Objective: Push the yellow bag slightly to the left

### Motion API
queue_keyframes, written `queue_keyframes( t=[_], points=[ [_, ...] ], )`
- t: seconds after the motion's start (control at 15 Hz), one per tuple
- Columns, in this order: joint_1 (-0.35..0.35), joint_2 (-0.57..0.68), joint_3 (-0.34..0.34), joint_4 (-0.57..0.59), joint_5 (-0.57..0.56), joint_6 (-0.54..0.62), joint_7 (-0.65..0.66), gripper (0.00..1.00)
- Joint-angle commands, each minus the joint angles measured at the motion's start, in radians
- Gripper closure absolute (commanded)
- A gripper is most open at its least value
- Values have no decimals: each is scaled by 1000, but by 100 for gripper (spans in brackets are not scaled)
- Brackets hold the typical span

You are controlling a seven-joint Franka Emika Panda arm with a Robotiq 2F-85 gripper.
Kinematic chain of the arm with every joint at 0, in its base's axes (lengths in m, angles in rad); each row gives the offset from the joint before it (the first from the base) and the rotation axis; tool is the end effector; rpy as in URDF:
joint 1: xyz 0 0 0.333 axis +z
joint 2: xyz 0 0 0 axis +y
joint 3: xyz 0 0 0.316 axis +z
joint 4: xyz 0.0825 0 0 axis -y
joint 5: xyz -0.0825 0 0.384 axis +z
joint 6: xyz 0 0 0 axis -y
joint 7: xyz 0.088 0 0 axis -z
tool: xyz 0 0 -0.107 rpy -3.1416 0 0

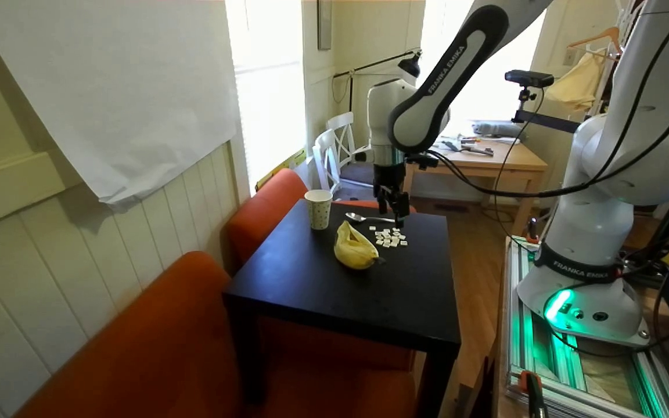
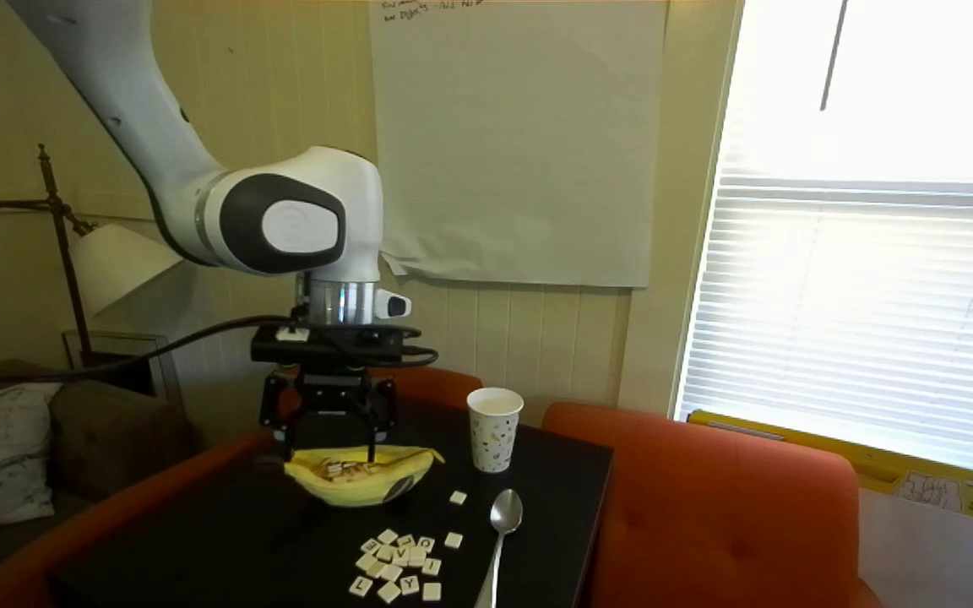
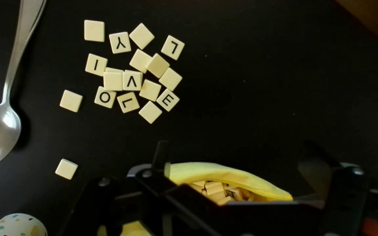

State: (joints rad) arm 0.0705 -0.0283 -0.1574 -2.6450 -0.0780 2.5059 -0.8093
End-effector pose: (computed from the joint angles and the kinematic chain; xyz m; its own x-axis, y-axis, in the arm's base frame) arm 0.4115 -0.0349 0.2440 0.6995 0.7073 -0.1022 0.7058 -0.7061 -0.0571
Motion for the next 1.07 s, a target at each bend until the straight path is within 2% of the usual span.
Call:
queue_keyframes(
  t=[0.0, 0.2, 0.4, 0.47, 0.53, 0.73, 1.0],
  points=[
    [-39, 0, 40, 3, 2, -2, -2, 0],
    [-46, 41, 55, -11, 88, 120, -85, 0],
    [-61, 77, 77, -8, 163, 191, -157, 0],
    [-68, 88, 82, -6, 170, 209, -172, 9],
    [-77, 97, 88, -4, 177, 220, -191, 28],
    [-110, 134, 105, 4, 211, 252, -262, 49],
    [-162, 199, 159, 16, 336, 305, -394, 78]
  ],
)
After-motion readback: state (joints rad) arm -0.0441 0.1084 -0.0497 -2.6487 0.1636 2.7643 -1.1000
